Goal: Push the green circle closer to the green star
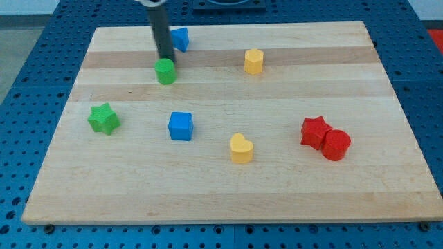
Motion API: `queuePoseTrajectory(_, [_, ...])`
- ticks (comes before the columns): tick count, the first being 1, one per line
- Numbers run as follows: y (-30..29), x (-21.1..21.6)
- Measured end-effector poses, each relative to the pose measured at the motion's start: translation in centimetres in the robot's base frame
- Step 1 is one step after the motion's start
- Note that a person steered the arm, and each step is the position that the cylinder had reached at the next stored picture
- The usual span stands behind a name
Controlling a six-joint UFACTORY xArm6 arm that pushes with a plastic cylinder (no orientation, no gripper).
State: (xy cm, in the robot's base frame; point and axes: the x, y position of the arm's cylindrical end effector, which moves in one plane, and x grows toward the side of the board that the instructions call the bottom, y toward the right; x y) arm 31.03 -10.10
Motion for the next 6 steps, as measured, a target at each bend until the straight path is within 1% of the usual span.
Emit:
queuePoseTrajectory(1, [4.6,1.3])
queuePoseTrajectory(2, [6.3,2.5])
queuePoseTrajectory(3, [4.9,2.2])
queuePoseTrajectory(5, [-2.5,0.7])
queuePoseTrajectory(6, [-5.0,0.7])
